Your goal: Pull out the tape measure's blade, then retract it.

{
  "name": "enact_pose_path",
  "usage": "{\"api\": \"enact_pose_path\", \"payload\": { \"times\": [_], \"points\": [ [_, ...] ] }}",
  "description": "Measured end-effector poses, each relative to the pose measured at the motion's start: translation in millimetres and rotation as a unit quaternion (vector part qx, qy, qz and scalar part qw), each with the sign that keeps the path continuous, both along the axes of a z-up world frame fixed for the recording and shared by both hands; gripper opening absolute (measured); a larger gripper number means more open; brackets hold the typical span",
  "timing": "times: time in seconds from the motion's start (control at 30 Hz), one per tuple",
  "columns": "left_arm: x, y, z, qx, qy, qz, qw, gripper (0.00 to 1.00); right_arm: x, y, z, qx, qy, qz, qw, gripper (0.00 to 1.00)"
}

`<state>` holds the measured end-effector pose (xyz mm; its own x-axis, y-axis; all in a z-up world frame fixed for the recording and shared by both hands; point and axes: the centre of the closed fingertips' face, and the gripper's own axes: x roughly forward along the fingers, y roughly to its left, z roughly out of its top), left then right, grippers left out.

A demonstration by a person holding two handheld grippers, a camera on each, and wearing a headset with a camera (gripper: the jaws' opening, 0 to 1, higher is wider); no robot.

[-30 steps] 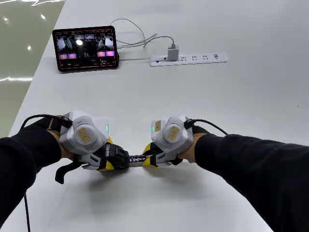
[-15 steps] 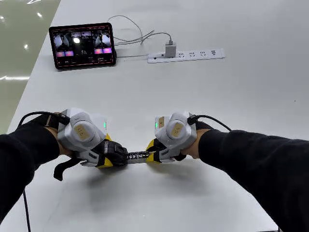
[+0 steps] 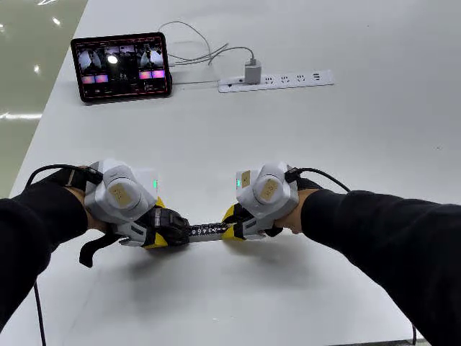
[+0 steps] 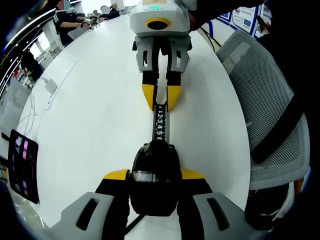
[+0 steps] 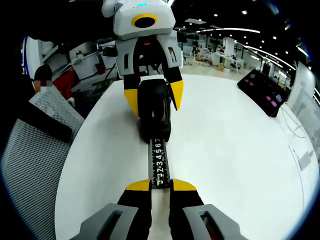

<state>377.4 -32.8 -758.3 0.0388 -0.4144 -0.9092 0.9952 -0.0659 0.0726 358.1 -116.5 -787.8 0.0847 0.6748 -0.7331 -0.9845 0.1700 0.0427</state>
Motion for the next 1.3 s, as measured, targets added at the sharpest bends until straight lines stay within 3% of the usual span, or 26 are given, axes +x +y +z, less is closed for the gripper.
{"api": "enact_pose_path", "payload": {
  "times": [1.3],
  "points": [
    [-1.6,-1.5,-0.3,-0.001,-0.001,0.001,1.0,0.3,-4.0,-25.1,-1.0,-0.001,0.006,-0.018,0.9998,0.08]
  ]
}}
